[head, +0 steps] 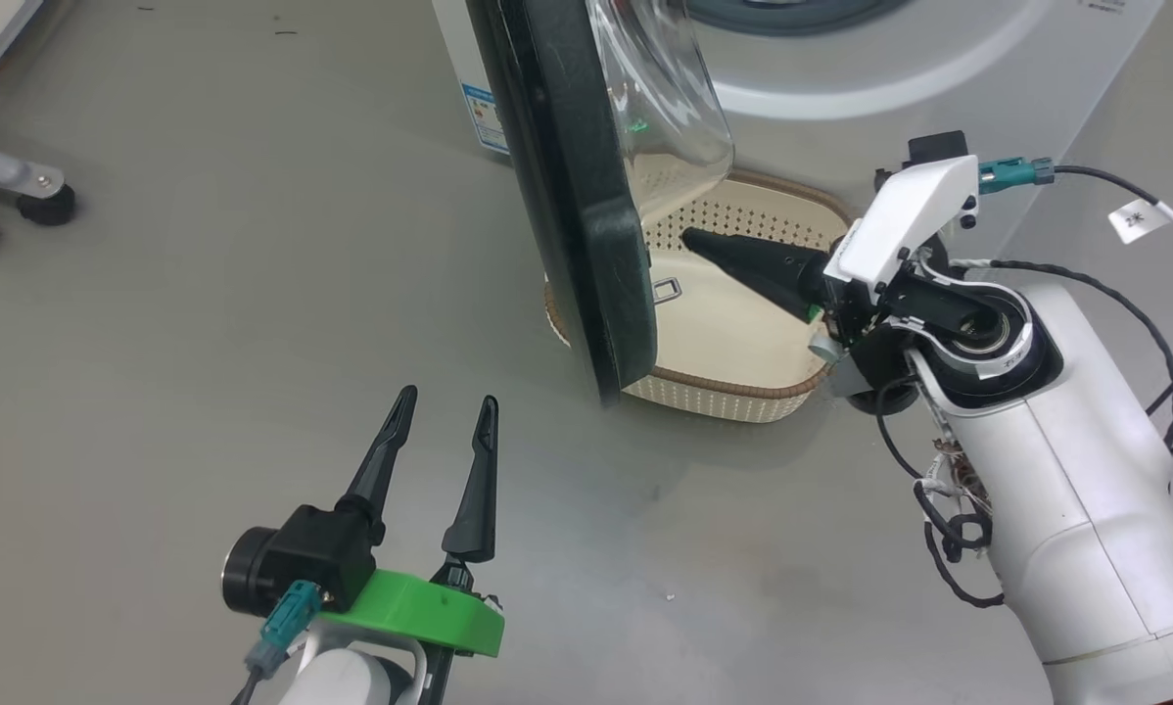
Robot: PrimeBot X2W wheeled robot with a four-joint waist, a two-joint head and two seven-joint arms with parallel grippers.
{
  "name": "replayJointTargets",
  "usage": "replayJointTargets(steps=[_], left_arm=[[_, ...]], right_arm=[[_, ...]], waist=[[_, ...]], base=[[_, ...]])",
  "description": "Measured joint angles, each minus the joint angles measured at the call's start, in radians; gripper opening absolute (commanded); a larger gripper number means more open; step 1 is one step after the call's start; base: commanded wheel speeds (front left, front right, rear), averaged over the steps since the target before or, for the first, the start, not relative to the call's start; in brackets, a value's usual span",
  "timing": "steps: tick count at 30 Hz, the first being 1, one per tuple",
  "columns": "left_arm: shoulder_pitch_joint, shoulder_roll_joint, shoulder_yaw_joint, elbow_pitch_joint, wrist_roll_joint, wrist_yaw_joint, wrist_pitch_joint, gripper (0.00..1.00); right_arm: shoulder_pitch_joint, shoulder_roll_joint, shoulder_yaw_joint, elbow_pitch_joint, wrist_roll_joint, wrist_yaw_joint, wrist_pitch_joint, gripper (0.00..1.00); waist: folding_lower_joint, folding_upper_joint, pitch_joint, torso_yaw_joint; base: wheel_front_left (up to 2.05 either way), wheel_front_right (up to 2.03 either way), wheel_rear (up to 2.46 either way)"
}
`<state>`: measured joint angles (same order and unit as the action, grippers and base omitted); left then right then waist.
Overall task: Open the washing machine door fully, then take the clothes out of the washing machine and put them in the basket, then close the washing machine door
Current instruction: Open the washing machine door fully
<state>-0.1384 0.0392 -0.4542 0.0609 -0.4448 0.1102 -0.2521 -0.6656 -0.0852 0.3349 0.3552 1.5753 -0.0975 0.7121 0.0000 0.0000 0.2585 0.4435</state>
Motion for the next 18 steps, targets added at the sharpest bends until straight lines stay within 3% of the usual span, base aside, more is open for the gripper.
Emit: replayJointTargets(steps=[2,3,4,6,13,18], left_arm=[[0.0,0.0,0.005,0.003,0.001,0.0,0.0,1.0],[0.0,0.0,0.005,0.003,0.001,0.0,0.0,1.0],[0.0,0.0,0.016,0.006,0.001,0.0,0.0,1.0],[0.0,0.0,0.032,0.009,0.001,0.0,0.0,1.0],[0.004,0.0,0.081,0.022,0.008,0.0,0.0,1.0],[0.033,0.0,0.122,0.031,0.039,-0.002,0.0,1.0]], right_arm=[[0.004,-0.027,0.0,-0.009,-0.032,0.031,-0.026,0.0],[0.004,-0.027,0.0,-0.009,-0.032,0.031,-0.026,0.0],[0.013,-0.06,-0.003,-0.022,-0.074,0.063,-0.063,0.0],[0.027,-0.096,0.003,-0.031,-0.138,0.095,-0.1,0.0],[0.099,-0.18,0.021,-0.06,-0.289,0.181,-0.21,0.0],[0.178,-0.186,0.008,-0.077,-0.32,0.189,-0.298,0.0]], waist=[[0.0,0.0,-0.007,-0.012],[0.0,0.0,-0.007,-0.012],[0.0,0.0,-0.016,-0.025],[0.0,0.0,-0.025,-0.038],[0.0,0.0,-0.054,-0.087],[-0.0001,0.0,-0.079,-0.132]], base=[[0.0,0.0,0.0],[0.0,0.0,0.0],[0.0,0.0,0.0],[0.0,0.0,0.0],[0.0,0.0,0.0],[0.0,0.0,0.0]])
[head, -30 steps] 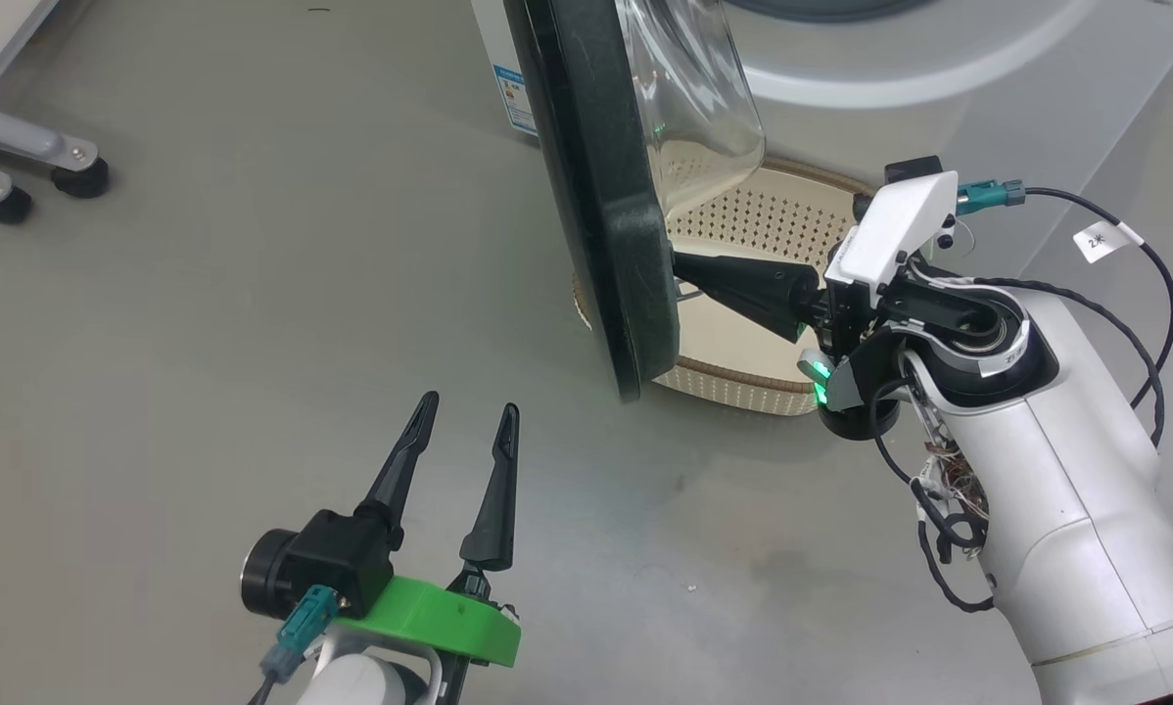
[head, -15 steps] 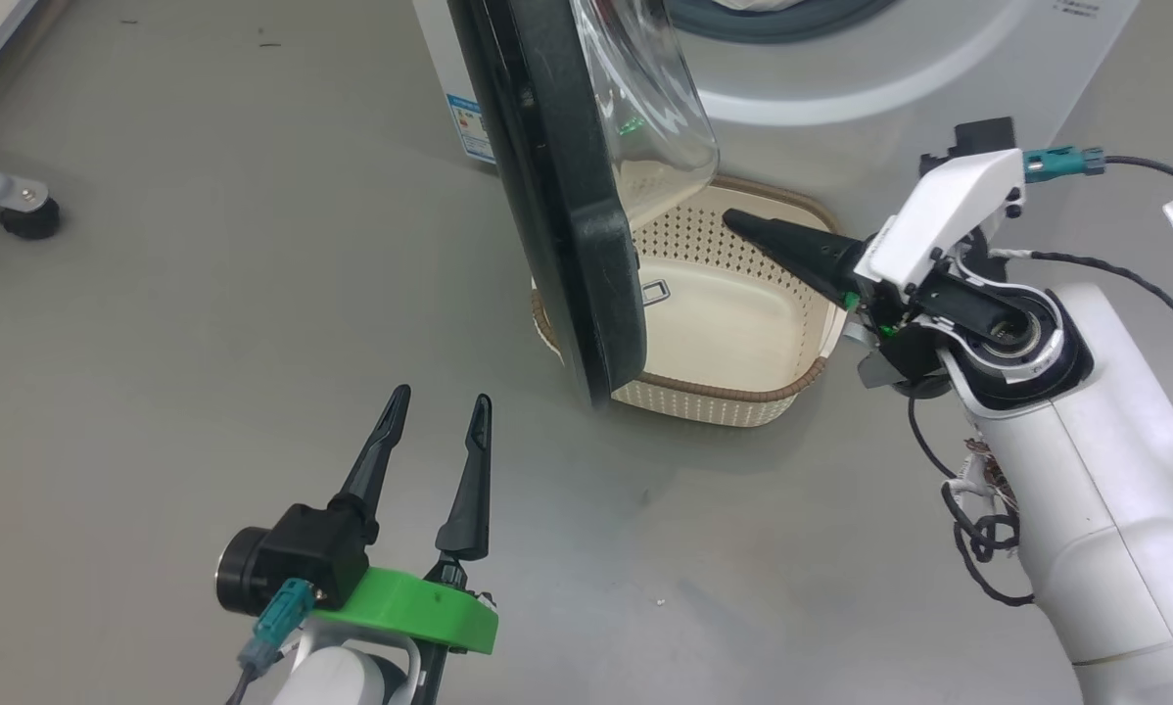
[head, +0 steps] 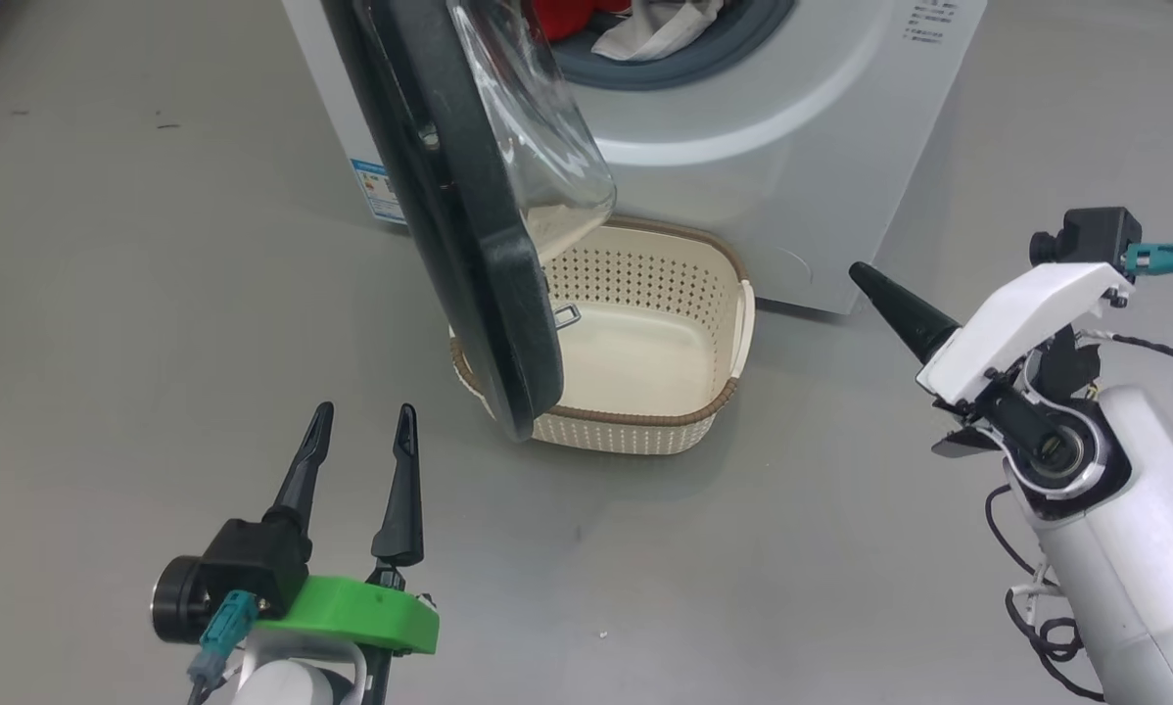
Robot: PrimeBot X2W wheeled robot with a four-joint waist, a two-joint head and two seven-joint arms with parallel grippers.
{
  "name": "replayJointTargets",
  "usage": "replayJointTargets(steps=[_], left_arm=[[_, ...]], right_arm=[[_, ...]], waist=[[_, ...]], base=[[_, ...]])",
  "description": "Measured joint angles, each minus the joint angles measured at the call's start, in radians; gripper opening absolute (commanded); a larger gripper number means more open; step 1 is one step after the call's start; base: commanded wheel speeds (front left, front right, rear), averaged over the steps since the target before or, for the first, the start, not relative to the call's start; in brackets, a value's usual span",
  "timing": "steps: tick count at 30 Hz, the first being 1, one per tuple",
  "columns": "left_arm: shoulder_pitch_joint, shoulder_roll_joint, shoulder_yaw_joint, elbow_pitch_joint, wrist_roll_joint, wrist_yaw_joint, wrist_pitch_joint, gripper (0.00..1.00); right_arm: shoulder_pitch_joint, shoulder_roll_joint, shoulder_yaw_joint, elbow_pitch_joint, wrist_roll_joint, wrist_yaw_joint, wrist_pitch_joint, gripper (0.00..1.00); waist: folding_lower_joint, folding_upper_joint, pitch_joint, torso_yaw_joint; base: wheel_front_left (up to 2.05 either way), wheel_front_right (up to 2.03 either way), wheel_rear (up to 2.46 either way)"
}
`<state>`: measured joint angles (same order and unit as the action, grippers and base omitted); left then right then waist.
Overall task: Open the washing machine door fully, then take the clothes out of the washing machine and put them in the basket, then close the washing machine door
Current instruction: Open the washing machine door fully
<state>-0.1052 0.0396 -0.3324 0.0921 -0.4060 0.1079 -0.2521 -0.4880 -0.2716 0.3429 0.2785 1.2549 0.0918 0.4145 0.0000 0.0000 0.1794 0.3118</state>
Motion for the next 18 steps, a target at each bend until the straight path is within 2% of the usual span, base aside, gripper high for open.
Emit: replayJointTargets(steps=[4,11,18], left_arm=[[0.019,0.001,0.031,0.005,0.011,0.0,0.0,1.0],[0.036,0.002,0.065,0.016,0.014,-0.023,0.0,1.0],[0.066,0.002,0.098,0.017,0.026,-0.035,0.0,1.0]], right_arm=[[0.052,-0.007,0.011,-0.025,-0.063,0.007,-0.068,0.0],[0.131,-0.068,0.039,-0.048,-0.231,0.02,-0.215,0.0],[0.198,-0.119,0.057,-0.053,-0.384,0.02,-0.352,0.0]], waist=[[0.0,0.0,-0.021,-0.037],[0.0,0.0,-0.06,-0.096],[0.0,0.0,-0.096,-0.147]], base=[[0.0,0.0,0.0],[0.0,0.0,0.0],[0.0,0.0,0.0]])
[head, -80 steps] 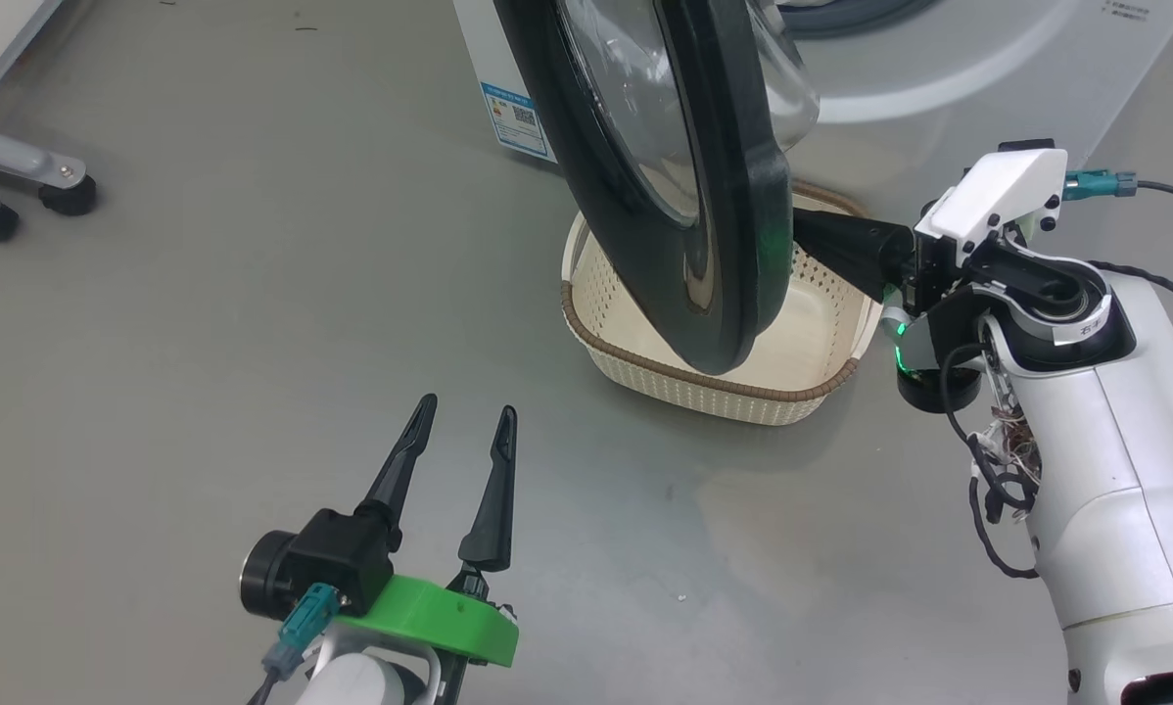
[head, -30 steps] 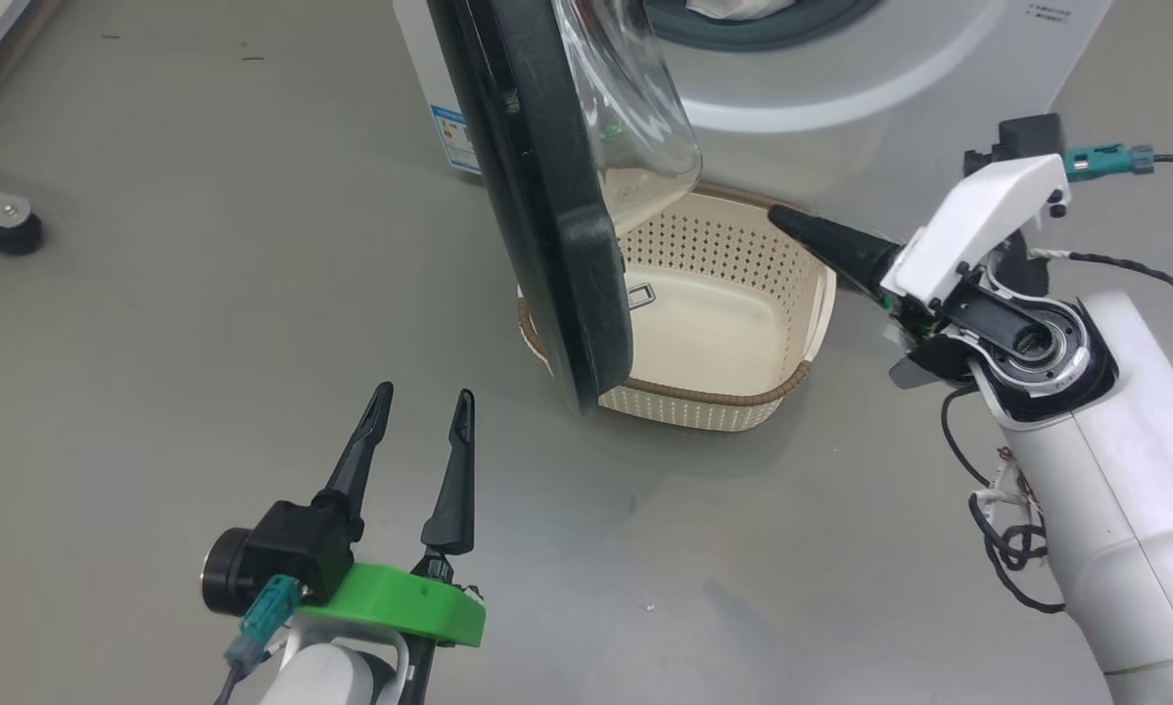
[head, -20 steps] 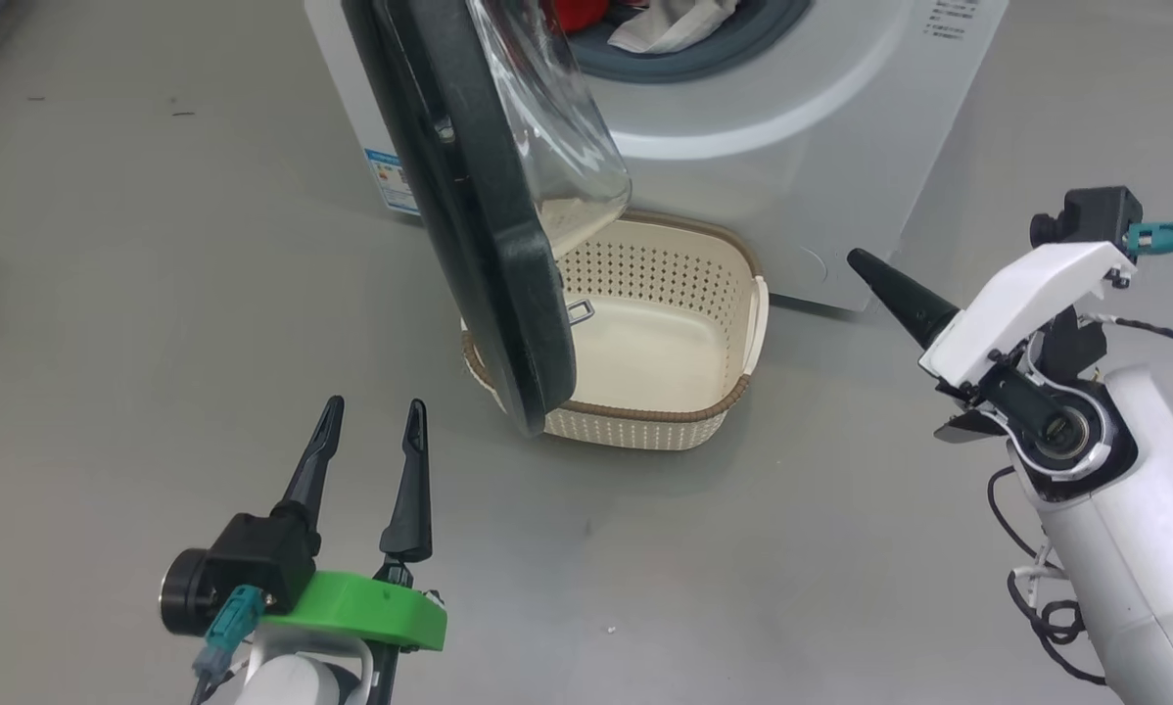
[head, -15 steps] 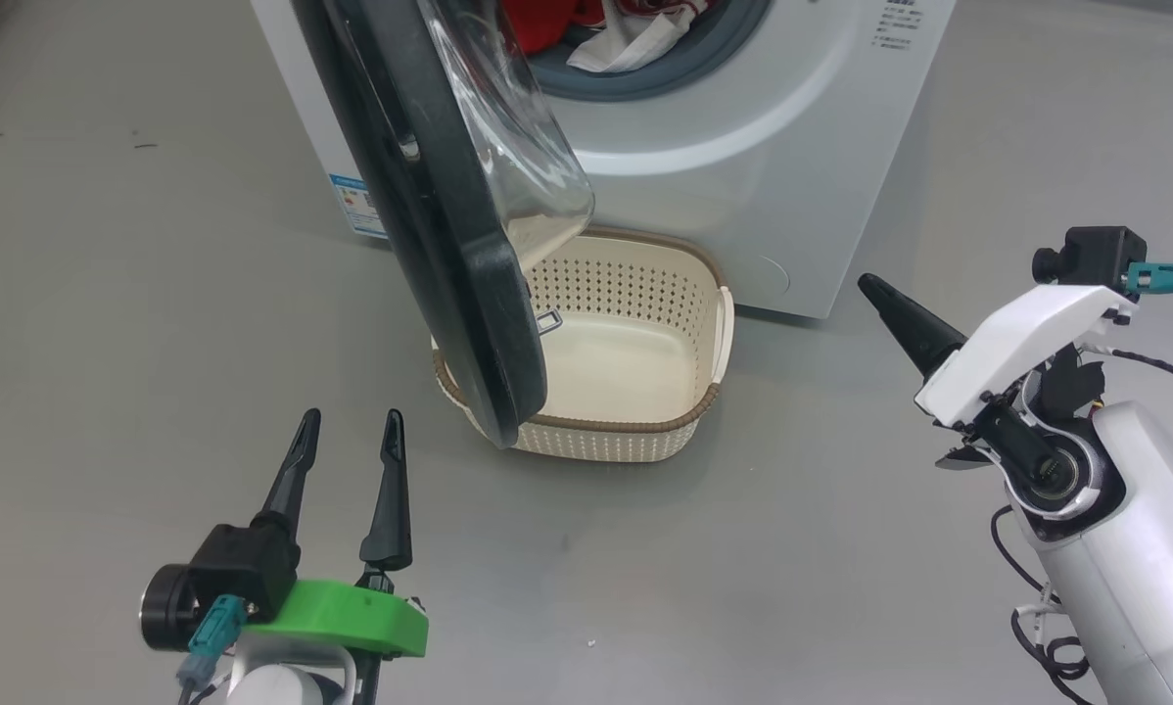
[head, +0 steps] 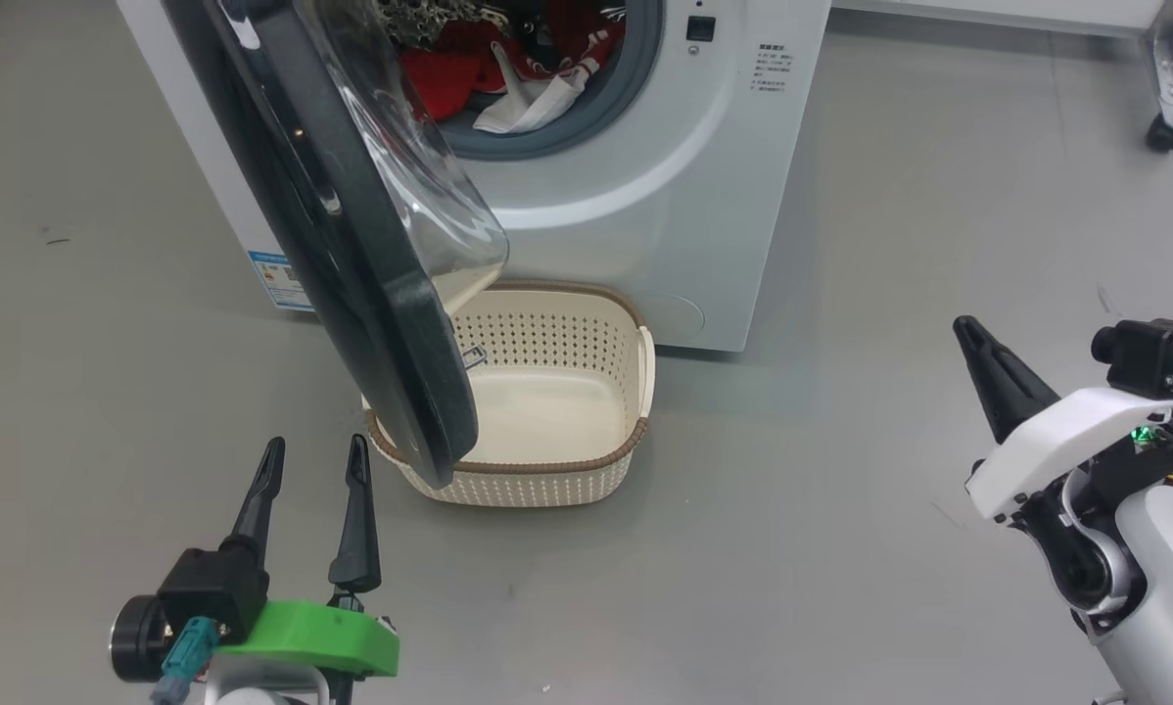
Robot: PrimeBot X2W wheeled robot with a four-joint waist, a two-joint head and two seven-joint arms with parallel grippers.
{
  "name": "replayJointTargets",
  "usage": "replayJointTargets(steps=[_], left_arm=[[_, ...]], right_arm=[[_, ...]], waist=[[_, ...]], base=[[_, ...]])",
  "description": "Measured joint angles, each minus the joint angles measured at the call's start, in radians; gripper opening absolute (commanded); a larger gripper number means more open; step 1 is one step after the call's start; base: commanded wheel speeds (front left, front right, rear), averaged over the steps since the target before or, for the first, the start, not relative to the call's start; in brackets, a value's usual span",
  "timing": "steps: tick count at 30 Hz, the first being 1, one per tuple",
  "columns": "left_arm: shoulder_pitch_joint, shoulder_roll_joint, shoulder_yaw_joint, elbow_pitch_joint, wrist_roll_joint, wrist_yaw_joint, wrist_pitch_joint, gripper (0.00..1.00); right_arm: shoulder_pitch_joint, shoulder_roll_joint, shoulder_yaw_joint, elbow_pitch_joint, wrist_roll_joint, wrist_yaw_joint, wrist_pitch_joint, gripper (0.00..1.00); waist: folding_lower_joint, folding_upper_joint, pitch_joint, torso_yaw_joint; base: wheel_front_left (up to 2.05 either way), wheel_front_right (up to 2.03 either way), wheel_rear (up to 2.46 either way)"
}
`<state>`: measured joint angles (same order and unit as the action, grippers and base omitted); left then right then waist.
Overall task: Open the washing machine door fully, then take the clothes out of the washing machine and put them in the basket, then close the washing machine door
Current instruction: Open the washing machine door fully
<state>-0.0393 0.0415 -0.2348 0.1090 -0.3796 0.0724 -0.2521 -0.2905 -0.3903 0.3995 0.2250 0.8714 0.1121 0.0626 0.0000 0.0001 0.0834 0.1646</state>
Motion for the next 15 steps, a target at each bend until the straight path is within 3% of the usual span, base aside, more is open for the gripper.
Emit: replayJointTargets(steps=[4,11,12,13,14,15], left_arm=[[0.0,0.0,0.004,0.001,0.003,-0.016,0.0,1.0],[0.009,0.0,0.032,0.001,0.012,-0.031,0.0,1.0],[0.011,0.0,0.034,0.001,0.013,-0.034,0.0,1.0],[0.013,0.0,0.04,-0.001,0.013,-0.034,0.0,1.0],[0.016,0.0,0.046,-0.002,0.013,-0.034,0.0,1.0],[0.02,0.0,0.051,-0.004,0.013,-0.034,0.0,1.0]], right_arm=[[0.028,-0.03,-0.001,-0.004,-0.078,-0.002,-0.08,0.0],[0.095,-0.016,-0.008,-0.007,-0.134,-0.055,-0.2,0.0],[0.102,-0.016,-0.012,-0.007,-0.138,-0.064,-0.213,0.32],[0.108,-0.013,-0.015,-0.008,-0.142,-0.072,-0.225,0.54],[0.112,-0.007,-0.019,-0.009,-0.143,-0.08,-0.238,0.94],[0.115,0.001,-0.02,-0.01,-0.147,-0.089,-0.251,1.0]], waist=[[0.0,0.0,-0.015,-0.024],[0.0,0.0,-0.037,-0.055],[0.0,0.0,-0.038,-0.058],[0.0,0.0,-0.039,-0.06],[0.0,0.0,-0.039,-0.063],[0.0,0.0,-0.04,-0.067]], base=[[0.0,0.0,0.0],[0.0,0.0,0.0],[0.0,0.0,0.0],[0.0,0.0,0.0],[0.0,0.0,0.0],[0.0,0.0,0.0]])
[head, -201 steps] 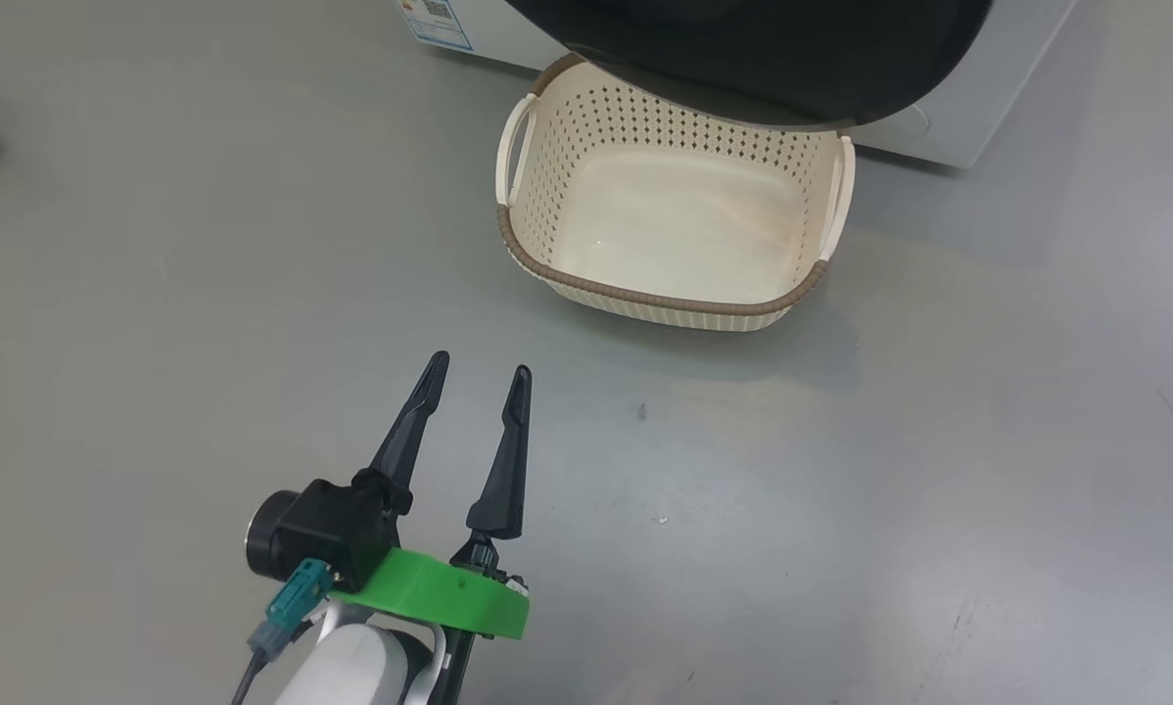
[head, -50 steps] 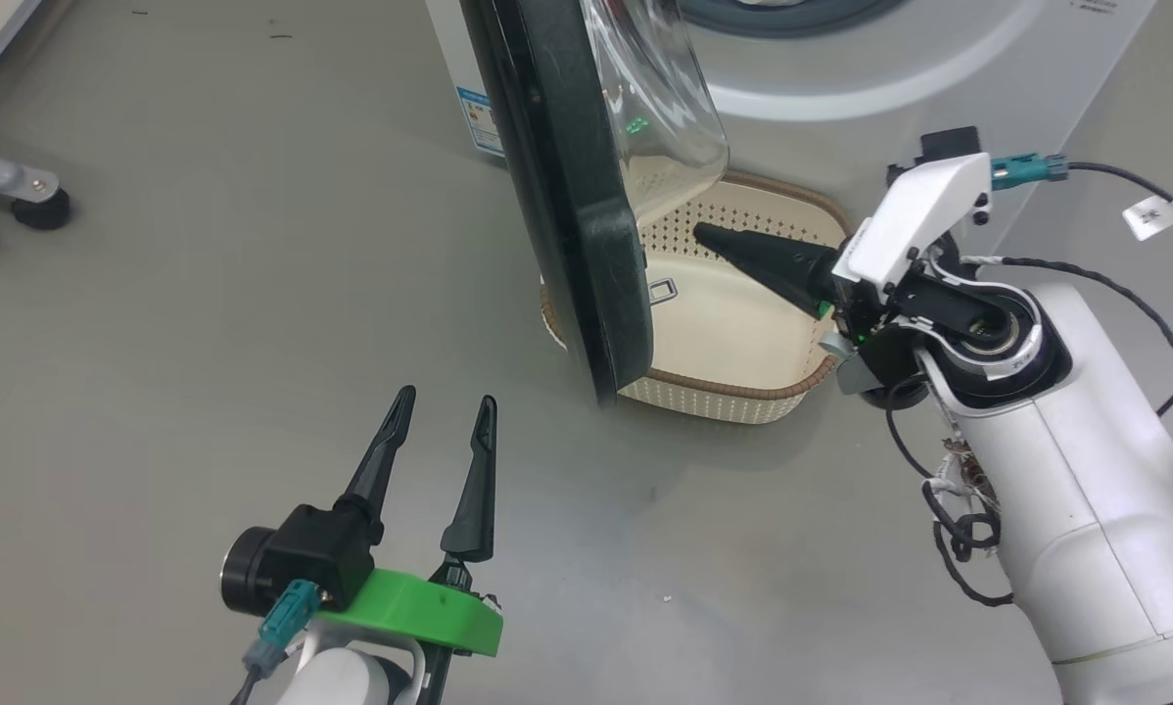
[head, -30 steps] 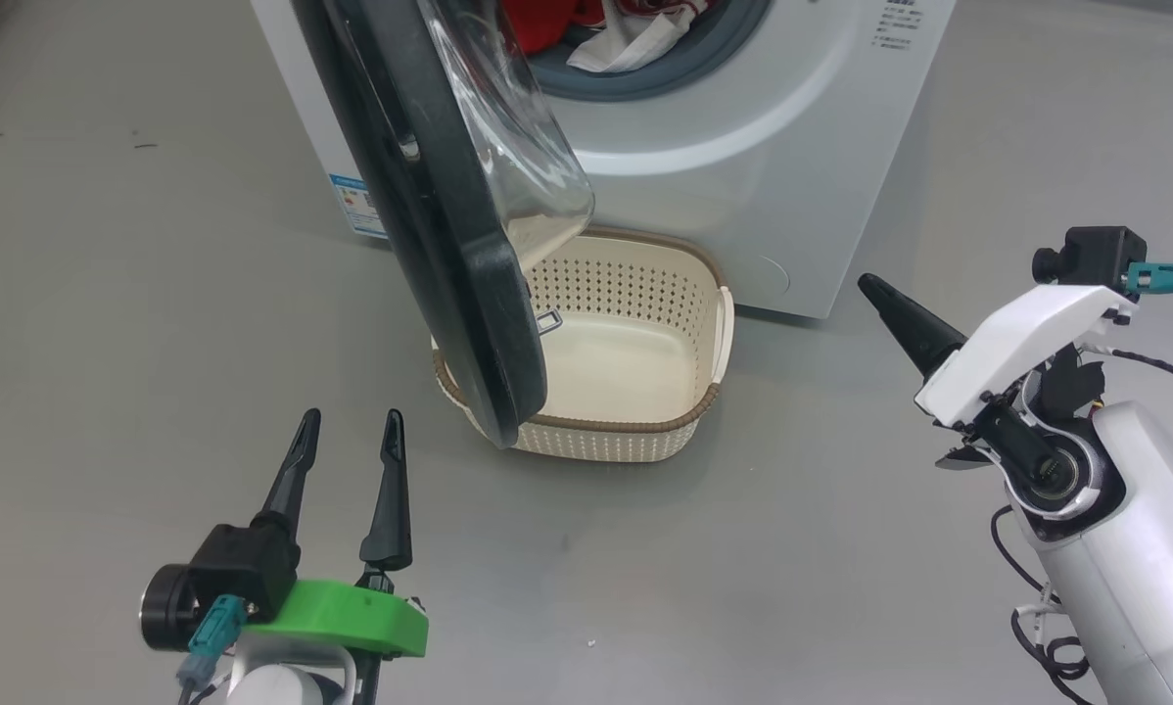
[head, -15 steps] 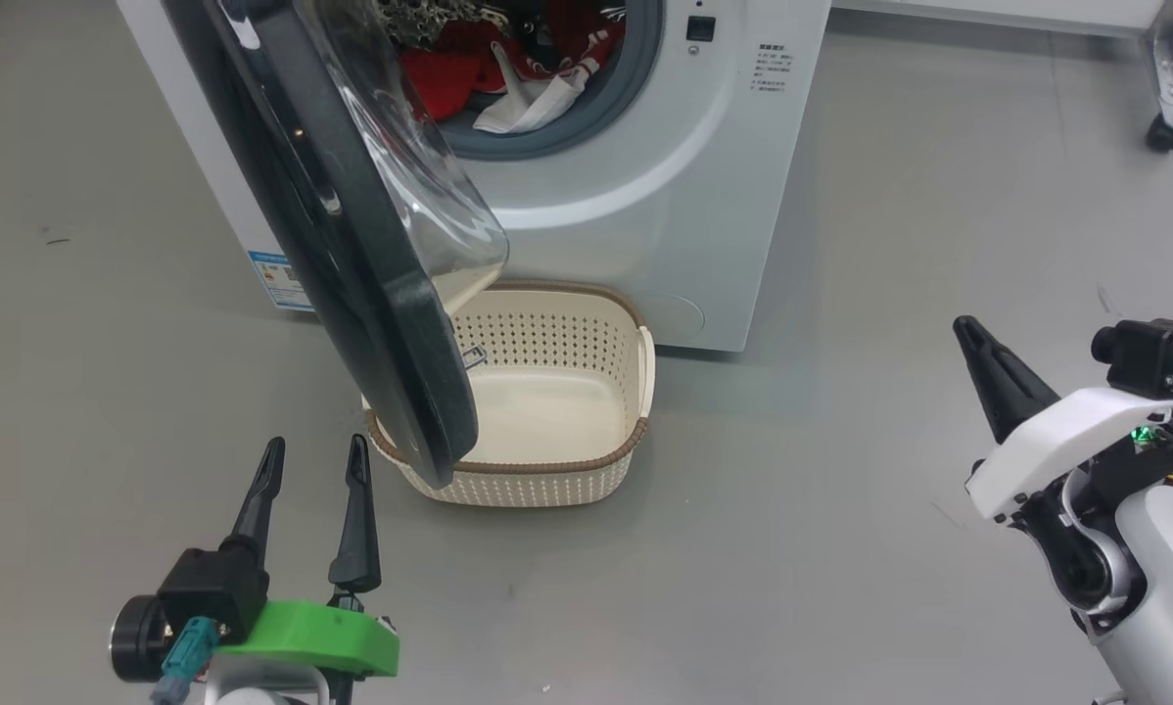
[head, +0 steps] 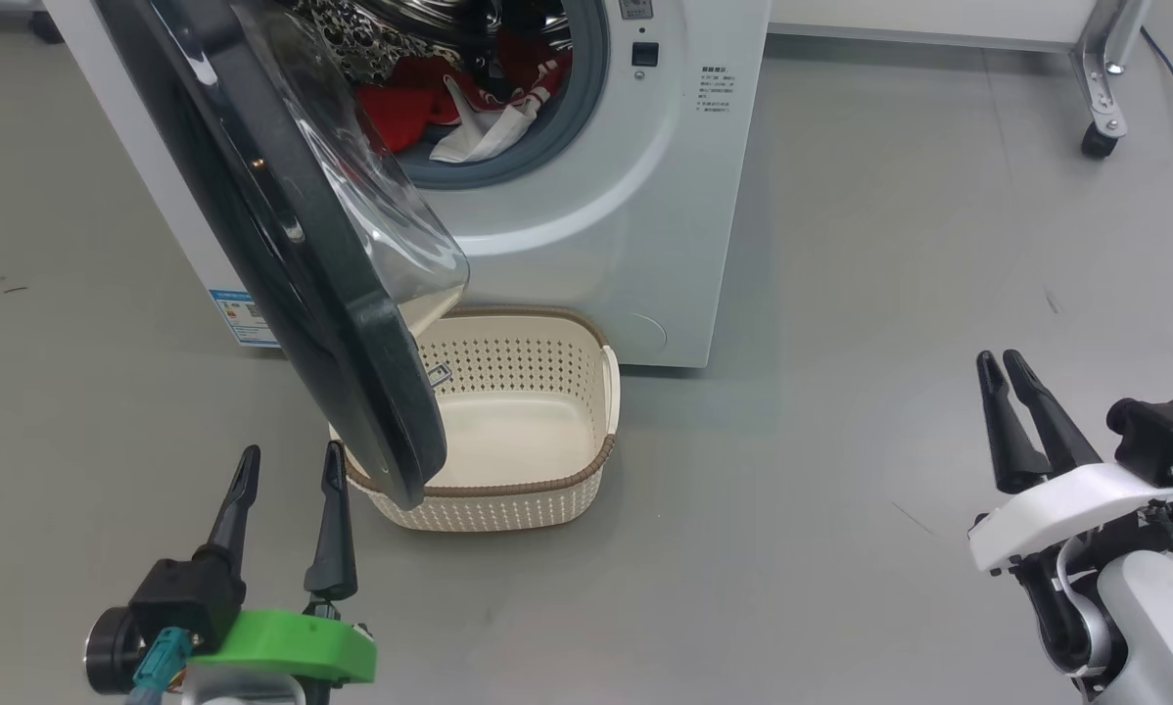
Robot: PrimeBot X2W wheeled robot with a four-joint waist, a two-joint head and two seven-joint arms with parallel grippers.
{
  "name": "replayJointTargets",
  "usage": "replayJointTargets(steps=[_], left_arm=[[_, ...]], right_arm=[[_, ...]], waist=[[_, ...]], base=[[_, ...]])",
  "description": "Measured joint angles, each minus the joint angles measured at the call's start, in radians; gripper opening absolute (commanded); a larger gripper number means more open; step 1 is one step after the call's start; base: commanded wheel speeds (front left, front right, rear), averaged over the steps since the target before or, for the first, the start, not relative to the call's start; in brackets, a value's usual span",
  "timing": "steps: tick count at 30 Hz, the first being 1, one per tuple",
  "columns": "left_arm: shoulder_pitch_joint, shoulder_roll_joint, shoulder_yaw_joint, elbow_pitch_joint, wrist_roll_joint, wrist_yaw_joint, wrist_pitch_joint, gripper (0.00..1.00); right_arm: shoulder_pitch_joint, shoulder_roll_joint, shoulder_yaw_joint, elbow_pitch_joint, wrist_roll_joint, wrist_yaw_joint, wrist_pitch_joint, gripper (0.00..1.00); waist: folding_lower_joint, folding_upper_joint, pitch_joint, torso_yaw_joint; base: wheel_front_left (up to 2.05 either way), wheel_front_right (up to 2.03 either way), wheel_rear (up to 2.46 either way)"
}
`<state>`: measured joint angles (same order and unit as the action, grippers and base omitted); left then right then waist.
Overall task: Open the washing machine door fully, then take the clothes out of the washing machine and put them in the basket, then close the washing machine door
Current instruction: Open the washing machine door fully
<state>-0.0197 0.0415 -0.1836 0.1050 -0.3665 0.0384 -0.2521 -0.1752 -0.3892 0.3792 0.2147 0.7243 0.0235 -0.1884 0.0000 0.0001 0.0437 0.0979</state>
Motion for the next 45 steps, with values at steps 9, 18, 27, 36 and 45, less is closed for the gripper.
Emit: replayJointTargets(steps=[9,18,27,36,45], left_arm=[[0.011,0.0,0.024,-0.009,0.001,-0.008,0.0,1.0],[0.011,0.0,0.022,-0.011,0.011,-0.018,0.0,1.0],[0.011,0.0,0.022,-0.01,0.01,-0.019,0.0,1.0],[0.011,0.0,0.022,-0.007,0.01,-0.026,0.0,1.0],[0.011,0.0,0.021,-0.006,0.007,-0.026,0.0,1.0]], right_arm=[[0.035,0.018,-0.001,-0.01,-0.036,-0.028,-0.038,1.0],[0.046,0.032,-0.011,-0.02,-0.05,-0.043,-0.047,1.0],[0.052,0.04,-0.022,-0.031,-0.059,-0.046,-0.055,1.0],[0.061,0.044,-0.027,-0.036,-0.074,-0.053,-0.055,1.0],[0.063,0.049,-0.034,-0.039,-0.086,-0.052,-0.055,1.0]], waist=[[0.0,0.0,0.004,-0.032],[0.0,0.0,0.013,-0.055],[0.0,0.0,0.016,-0.063],[0.0,0.0,0.019,-0.064],[0.0,0.0,0.021,-0.063]], base=[[0.0,0.0,0.0],[0.0,0.0,0.0],[0.0,0.0,0.0],[0.0,0.0,0.0],[0.0,0.0,0.0]])
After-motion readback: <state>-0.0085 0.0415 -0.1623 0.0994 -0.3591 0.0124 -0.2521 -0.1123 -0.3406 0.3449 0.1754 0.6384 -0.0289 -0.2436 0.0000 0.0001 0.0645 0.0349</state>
